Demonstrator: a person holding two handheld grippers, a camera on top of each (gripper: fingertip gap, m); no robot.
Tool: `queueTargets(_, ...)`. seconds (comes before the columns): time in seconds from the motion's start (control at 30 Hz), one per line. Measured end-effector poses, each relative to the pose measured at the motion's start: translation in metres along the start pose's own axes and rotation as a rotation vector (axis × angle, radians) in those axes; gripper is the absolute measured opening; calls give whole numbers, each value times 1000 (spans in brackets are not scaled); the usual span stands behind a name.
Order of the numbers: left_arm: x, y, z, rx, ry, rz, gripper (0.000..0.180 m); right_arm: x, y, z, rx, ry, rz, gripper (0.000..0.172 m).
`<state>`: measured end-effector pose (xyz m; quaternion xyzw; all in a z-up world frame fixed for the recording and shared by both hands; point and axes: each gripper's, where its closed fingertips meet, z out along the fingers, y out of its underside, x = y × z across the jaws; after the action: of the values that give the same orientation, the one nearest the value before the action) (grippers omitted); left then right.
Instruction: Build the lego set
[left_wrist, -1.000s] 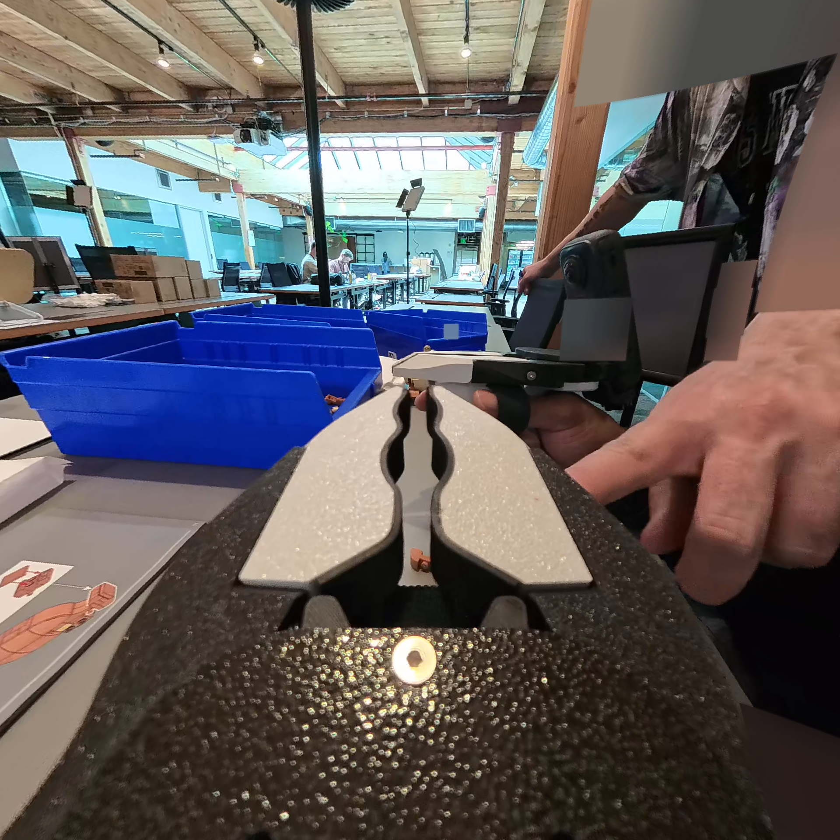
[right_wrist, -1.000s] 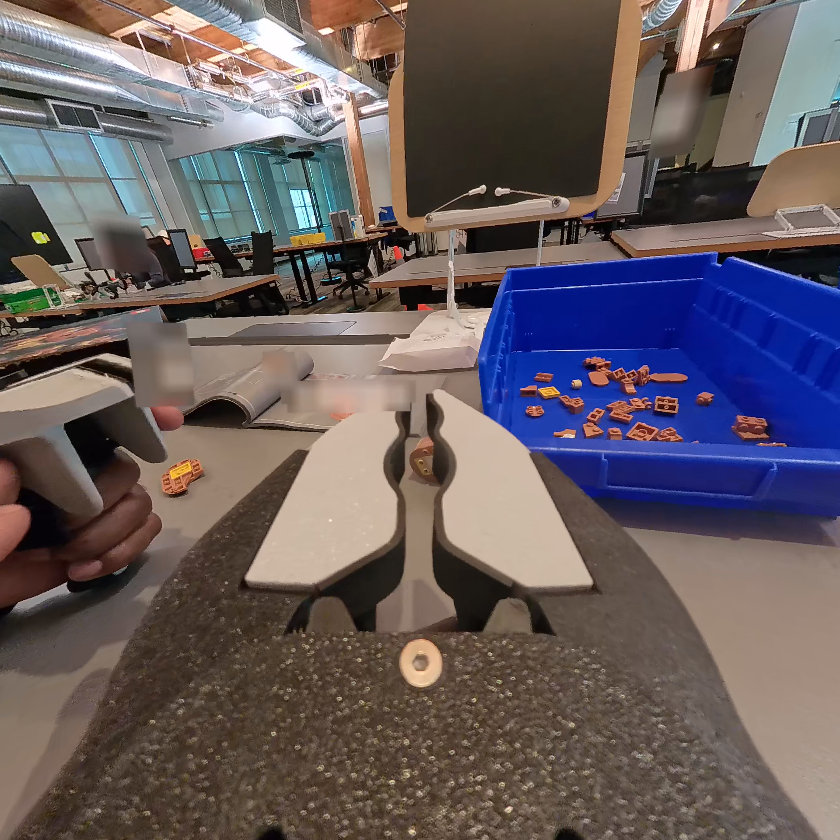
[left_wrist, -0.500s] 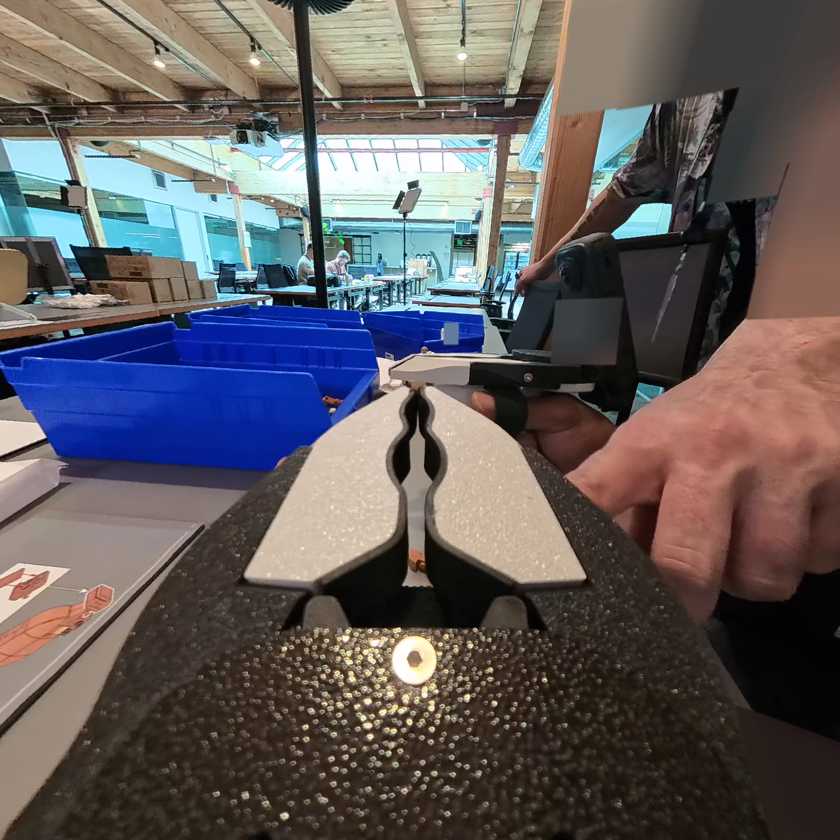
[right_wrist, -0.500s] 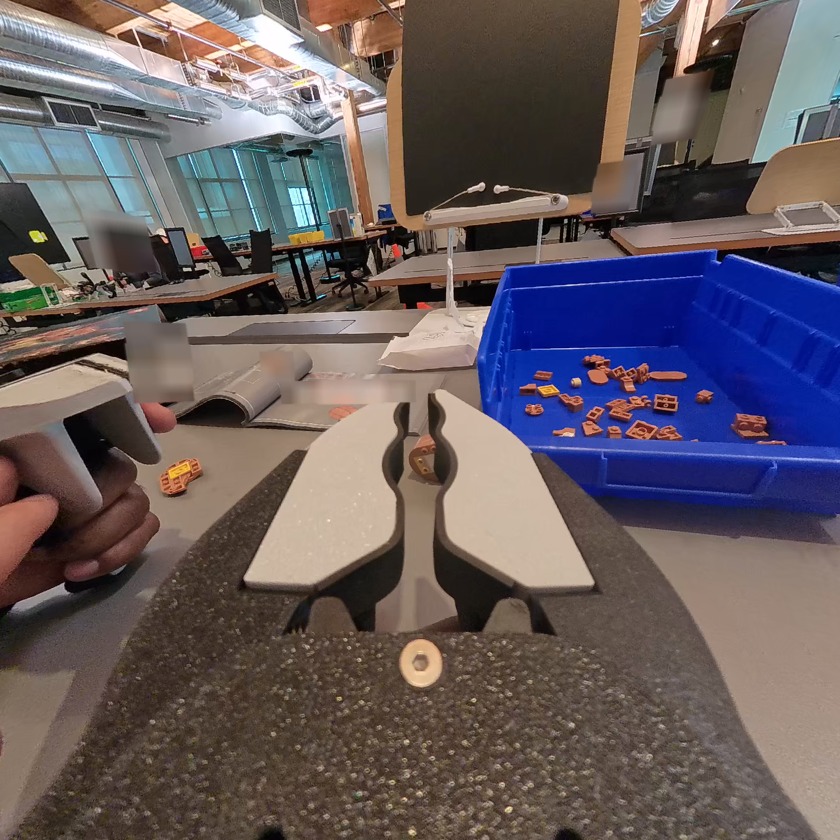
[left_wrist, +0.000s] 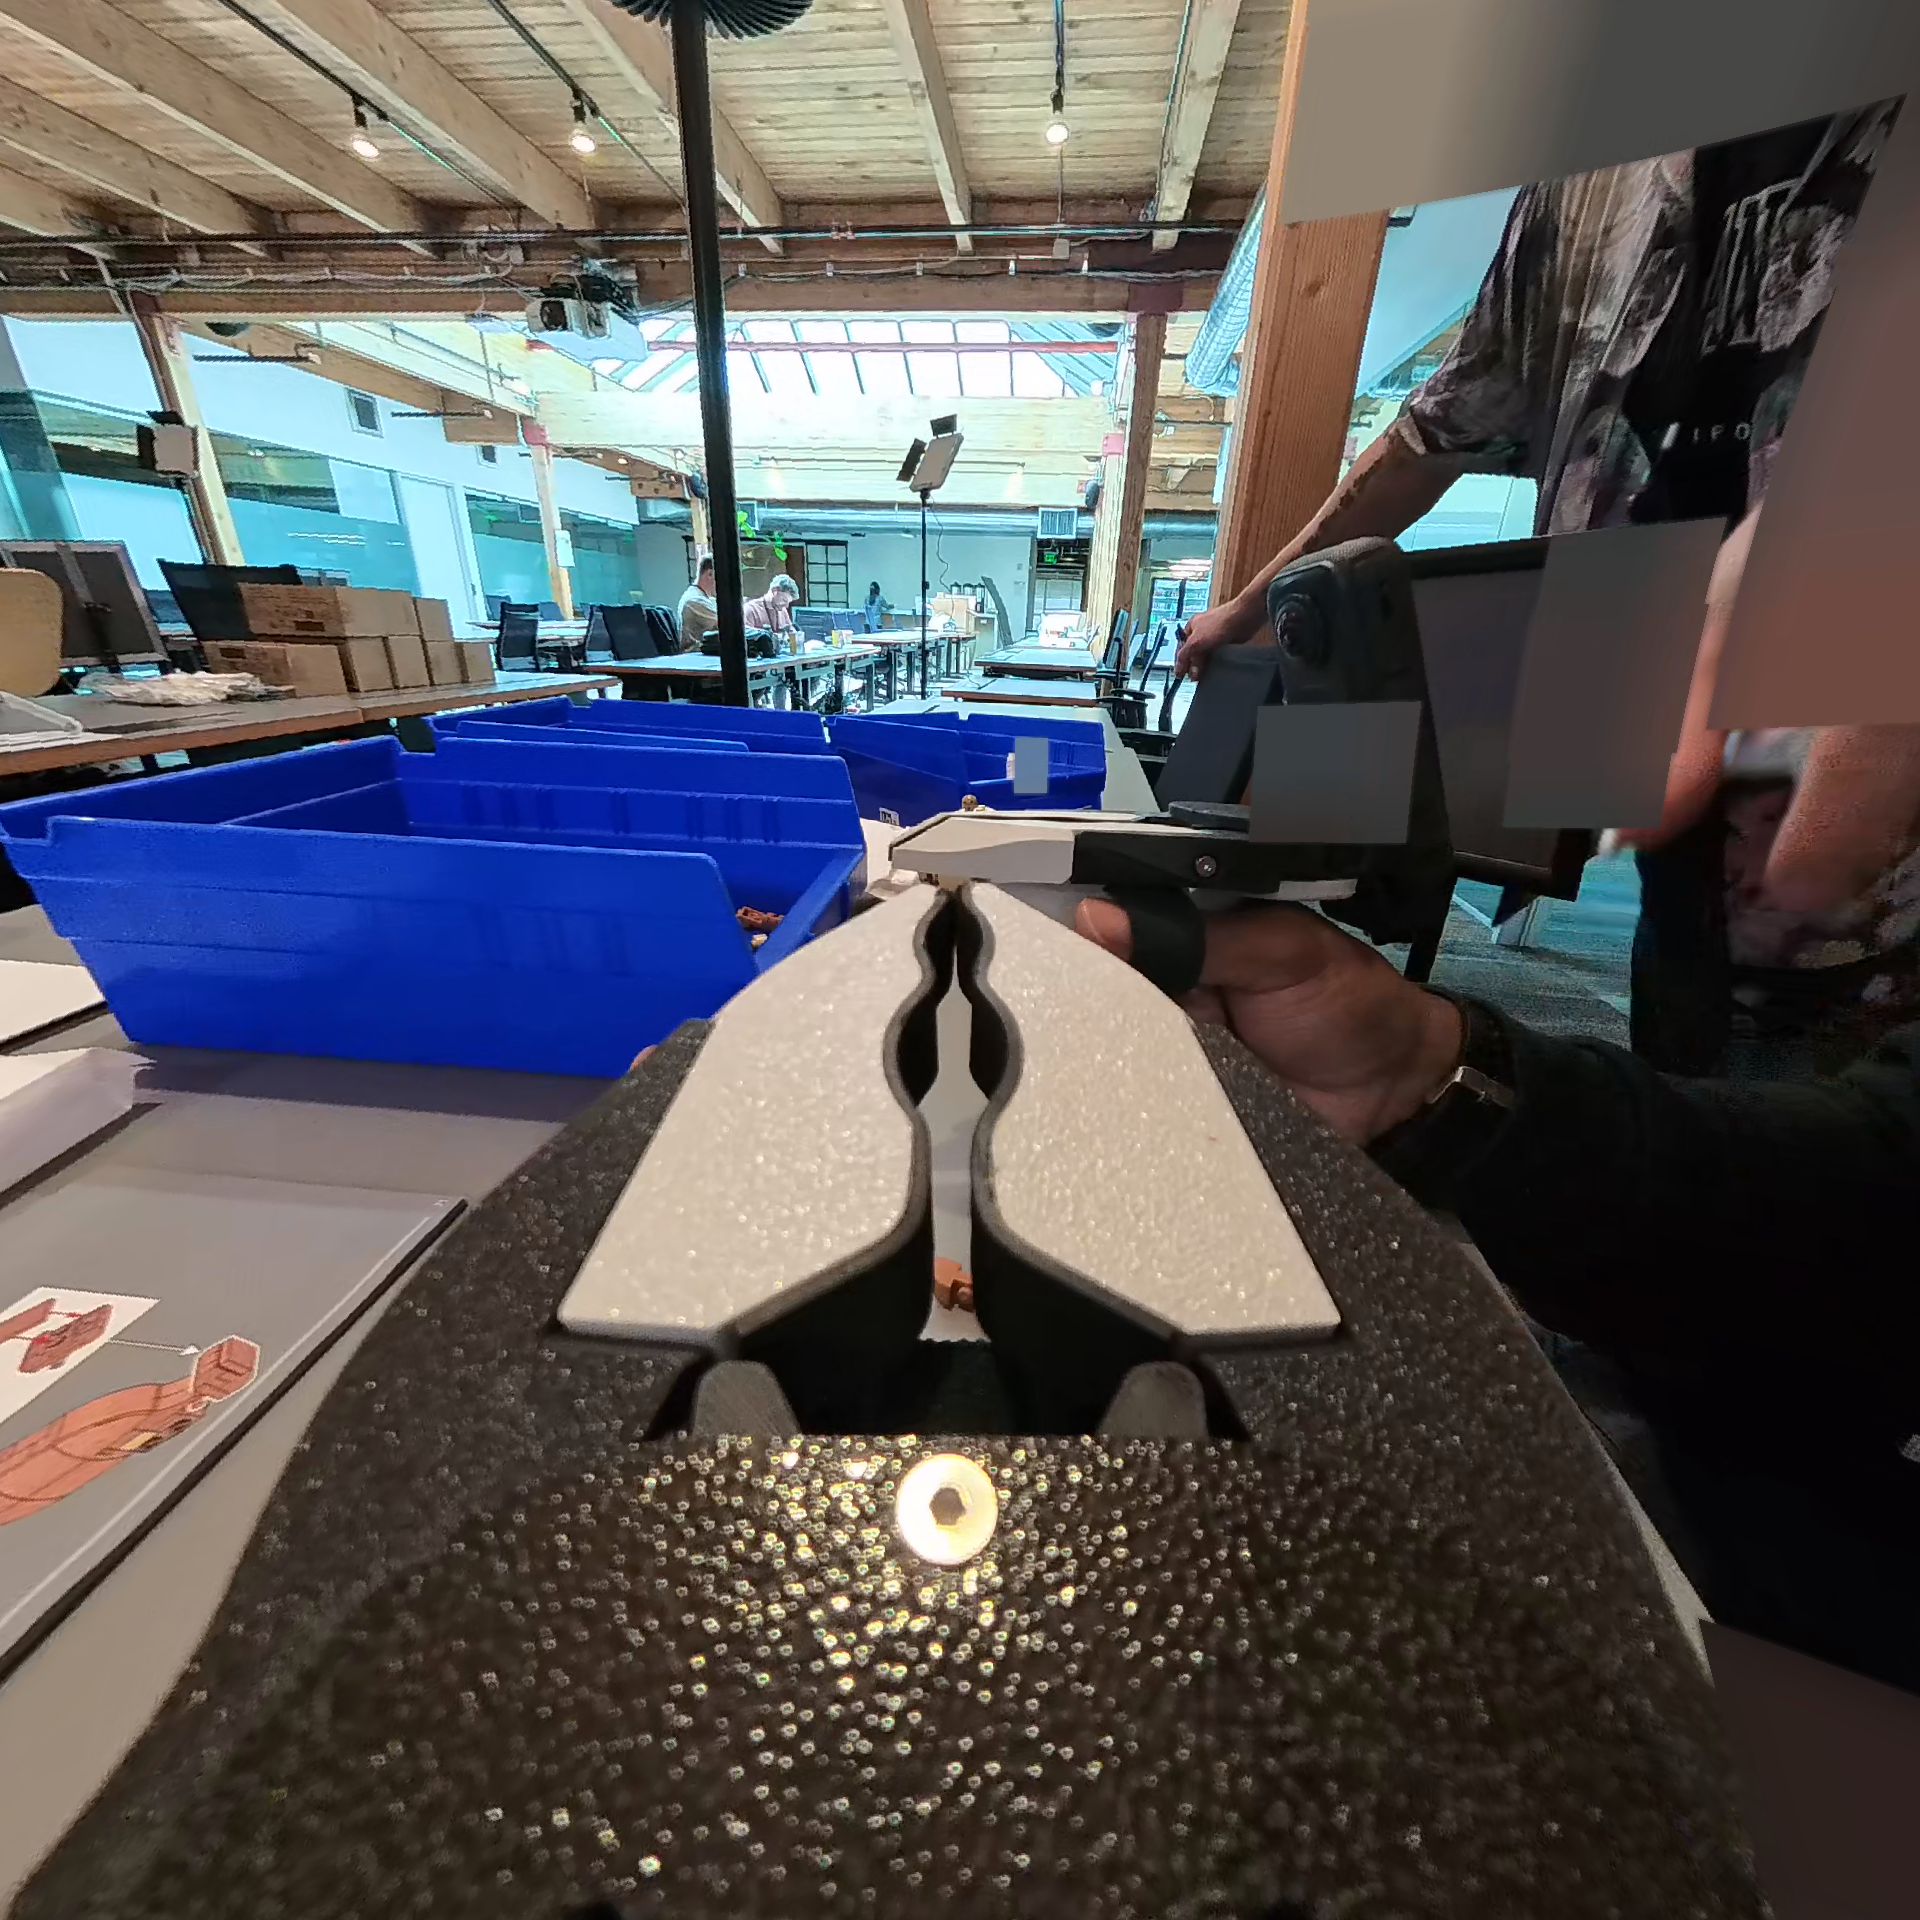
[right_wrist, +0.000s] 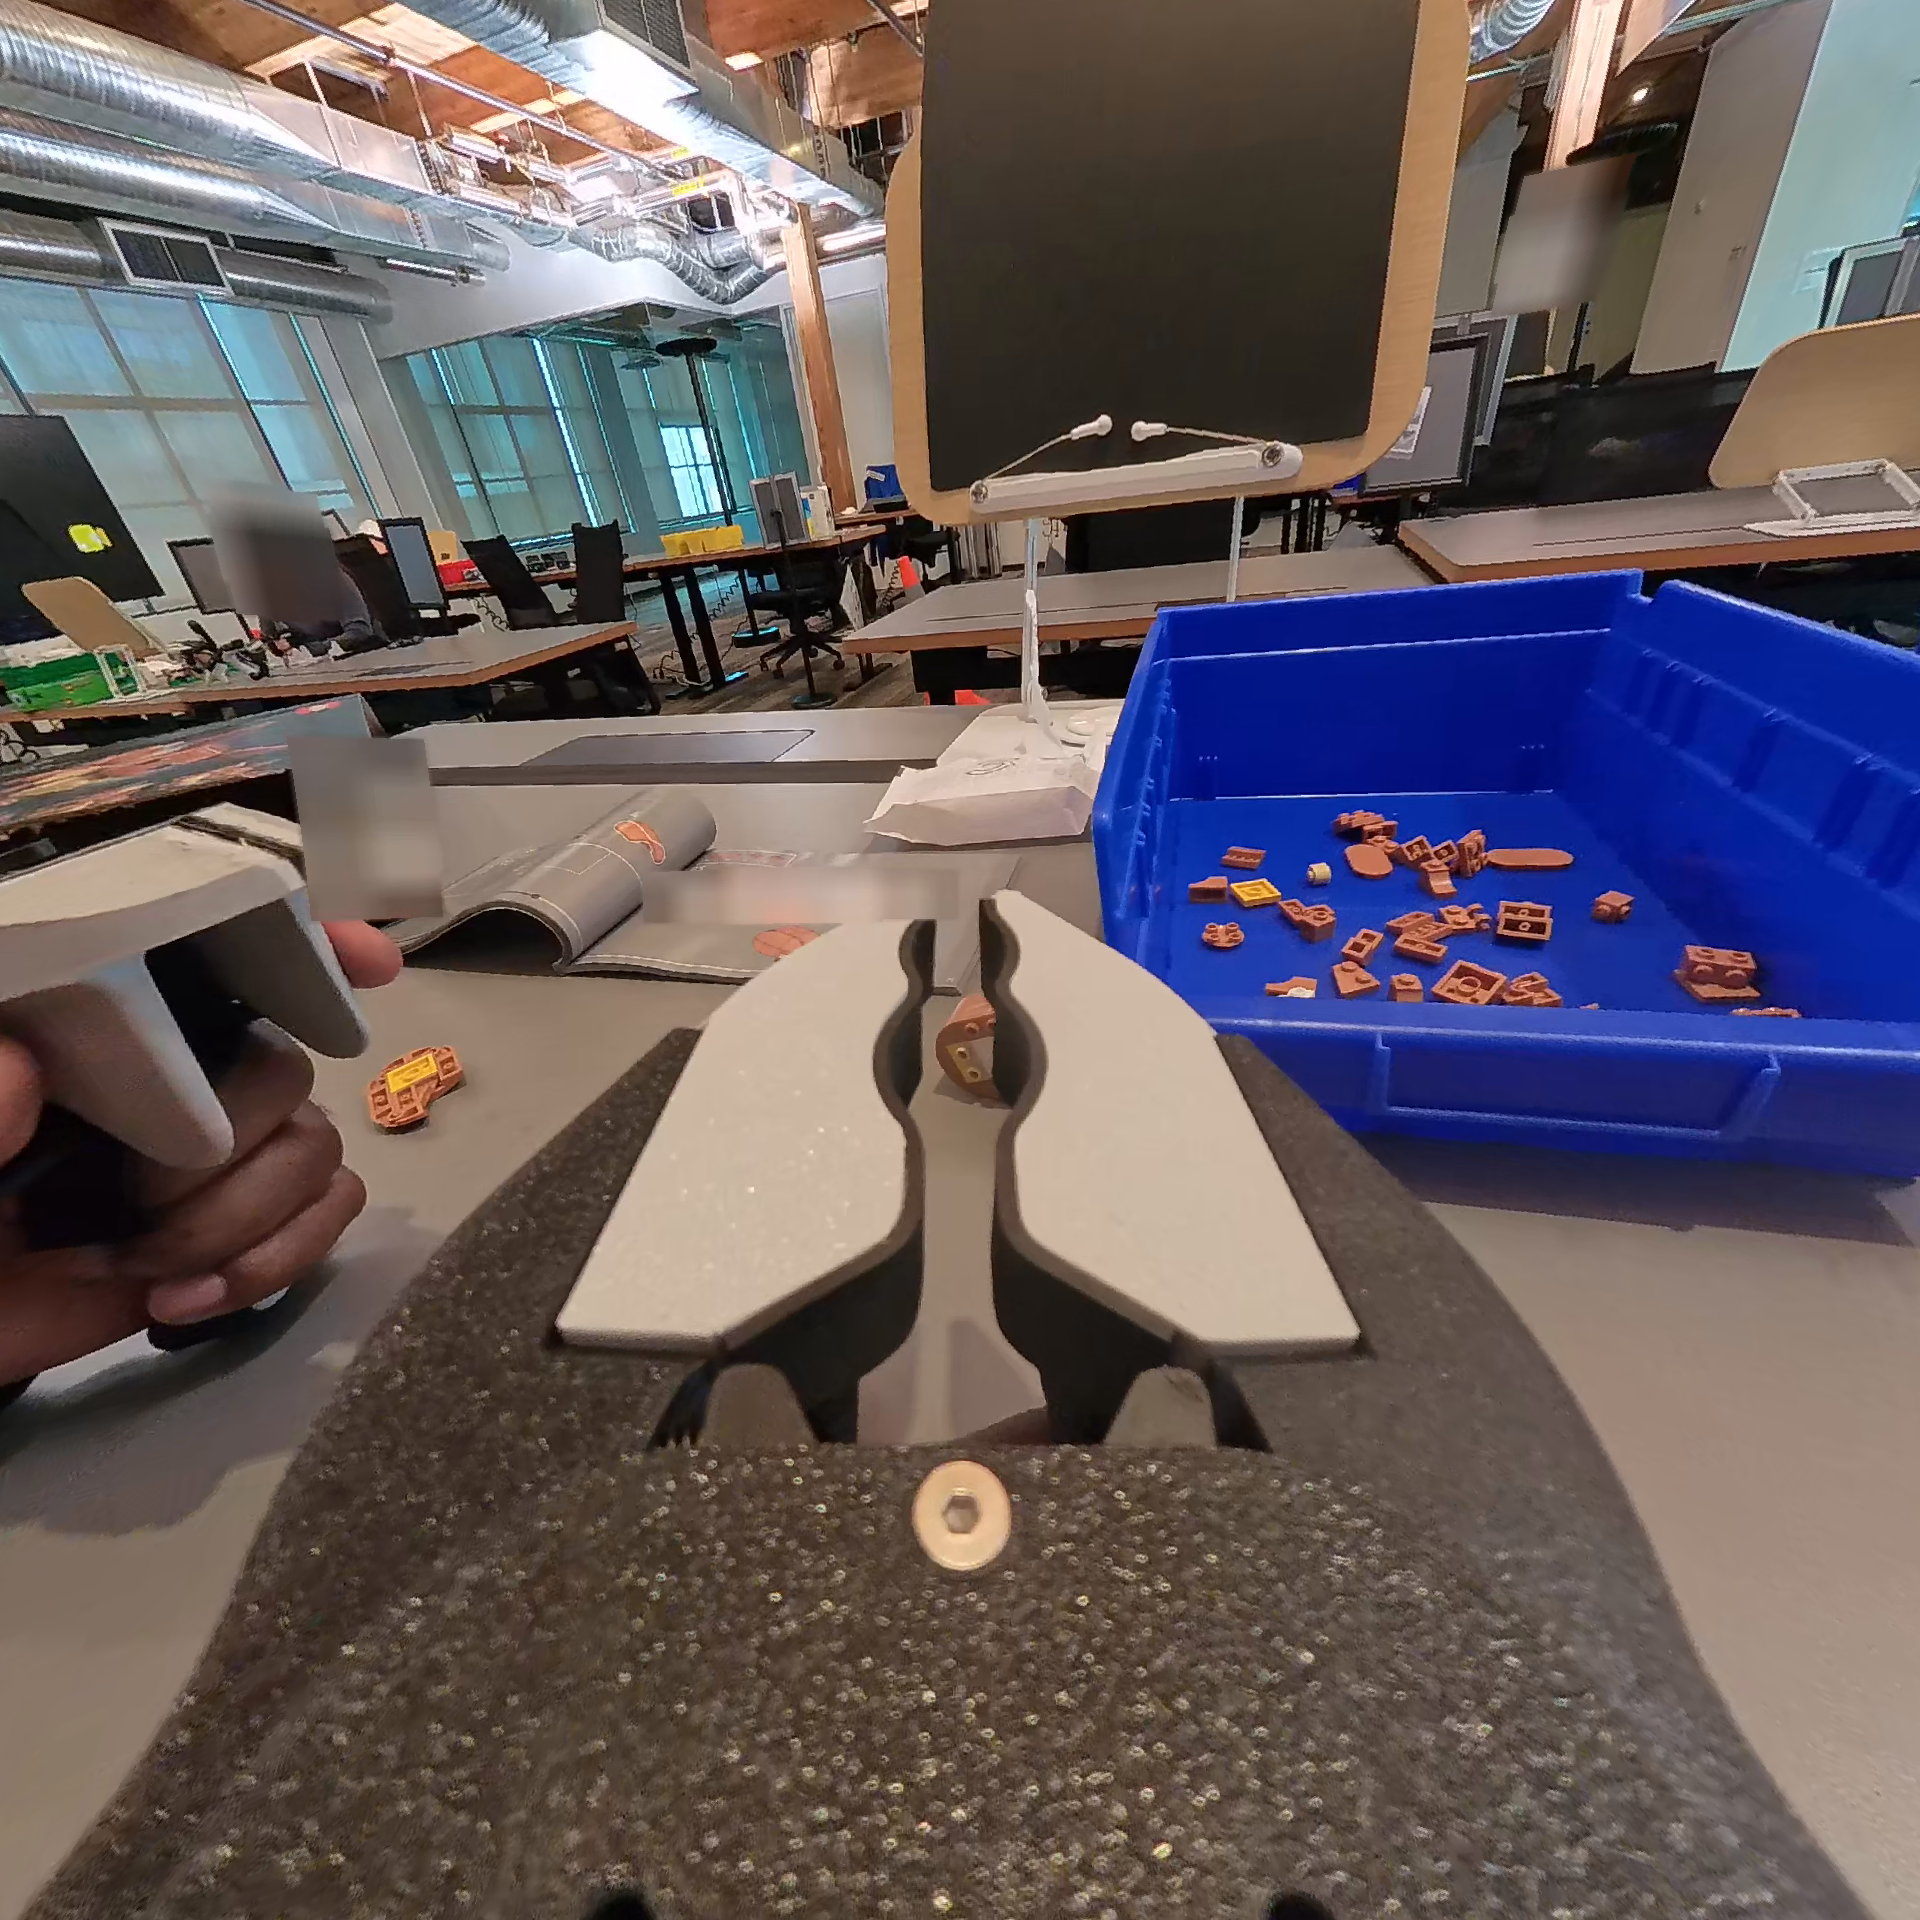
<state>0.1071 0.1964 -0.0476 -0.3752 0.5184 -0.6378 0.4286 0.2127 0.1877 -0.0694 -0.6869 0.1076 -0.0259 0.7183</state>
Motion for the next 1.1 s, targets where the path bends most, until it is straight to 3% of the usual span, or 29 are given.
queueTargets(0.57, 1, 0, 0, -3, 2, 3, 0, 0, 0, 0, 3, -3, -2, 4)
queueTargets(0.87, -1, 0, 0, 0, -10, -4, 6, 0, -1, 0, 5, -2, 3, 12)
queueTargets(0.93, -1, 0, 0, 0, -11, -5, 6, -1, -1, -1, 10, -6, -1, 1)
queueTargets(1.1, -1, -1, 0, 5, -10, -2, 2, -1, -3, -1, 18, -7, -3, 0)
